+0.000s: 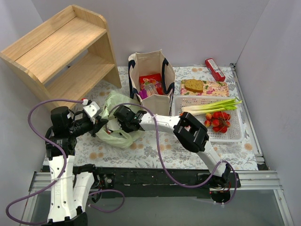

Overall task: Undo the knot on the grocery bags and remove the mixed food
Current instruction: Pick up the fake fruit from the takeout bag.

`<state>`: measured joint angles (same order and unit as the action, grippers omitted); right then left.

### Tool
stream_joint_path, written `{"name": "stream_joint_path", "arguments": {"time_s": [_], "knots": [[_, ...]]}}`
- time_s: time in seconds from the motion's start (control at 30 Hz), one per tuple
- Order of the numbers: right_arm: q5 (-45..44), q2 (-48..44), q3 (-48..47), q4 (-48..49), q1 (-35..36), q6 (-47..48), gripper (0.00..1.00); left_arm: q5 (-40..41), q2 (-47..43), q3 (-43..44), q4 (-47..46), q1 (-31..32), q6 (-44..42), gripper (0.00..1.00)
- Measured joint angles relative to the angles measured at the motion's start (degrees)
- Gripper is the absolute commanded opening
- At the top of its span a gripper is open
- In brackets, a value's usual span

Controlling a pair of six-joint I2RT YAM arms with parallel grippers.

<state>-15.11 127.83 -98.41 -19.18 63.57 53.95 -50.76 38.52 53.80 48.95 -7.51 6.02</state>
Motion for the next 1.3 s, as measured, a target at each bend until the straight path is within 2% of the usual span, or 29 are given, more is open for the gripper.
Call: {"name": "stream_joint_path", "arguments": {"time_s": [0.1, 0.2, 0.33, 0.57, 0.77, 0.87, 0.9, 0.97, 1.17, 1.3], "knots": [[-0.3, 0.2, 0.0, -0.4, 0.0, 1.3, 0.43, 0.0, 0.0, 0.0, 0.0, 0.0, 0.0, 0.0], [-0.1, 0.2, -0.1, -0.9, 0.0, 1.9, 0.35, 0.0, 0.0, 0.0, 0.0, 0.0, 0.0, 0.0], [0.4, 0.2, -1.2, -2.7, 0.2, 2.0, 0.28, -0.1, 0.0, -0.3, -0.1, 0.0, 0.0, 0.0], [4.6, 0.2, -8.6, -8.9, 0.3, 0.6, 0.23, -0.1, 0.0, -0.8, -0.3, 0.0, 0.0, 0.0], [8.7, 0.2, -13.3, -12.7, 0.3, -2.1, 0.29, 0.0, -0.1, -0.7, -0.5, 0.0, -0.2, 0.0], [9.7, 0.2, -13.1, -14.4, 0.3, -3.2, 0.5, -0.4, 0.3, 1.1, 0.1, 0.0, 0.4, 0.0], [10.0, 0.2, -12.9, -14.6, 0.3, -3.8, 0.61, -0.6, 0.4, 2.1, 0.3, 0.0, 0.5, 0.0], [10.6, 0.2, -12.2, -14.3, 0.3, -5.1, 0.69, -0.9, 0.6, 3.7, 0.5, 0.0, 0.4, 0.0], [11.7, 0.2, -9.5, -13.4, 0.2, -8.9, 0.79, -0.9, 0.1, 3.1, 3.5, 0.0, -1.8, 0.0], [10.8, 0.2, -9.4, -13.1, 0.2, -11.8, 0.91, -0.4, -0.7, 1.9, 4.9, 0.0, -2.7, 0.0]]}}
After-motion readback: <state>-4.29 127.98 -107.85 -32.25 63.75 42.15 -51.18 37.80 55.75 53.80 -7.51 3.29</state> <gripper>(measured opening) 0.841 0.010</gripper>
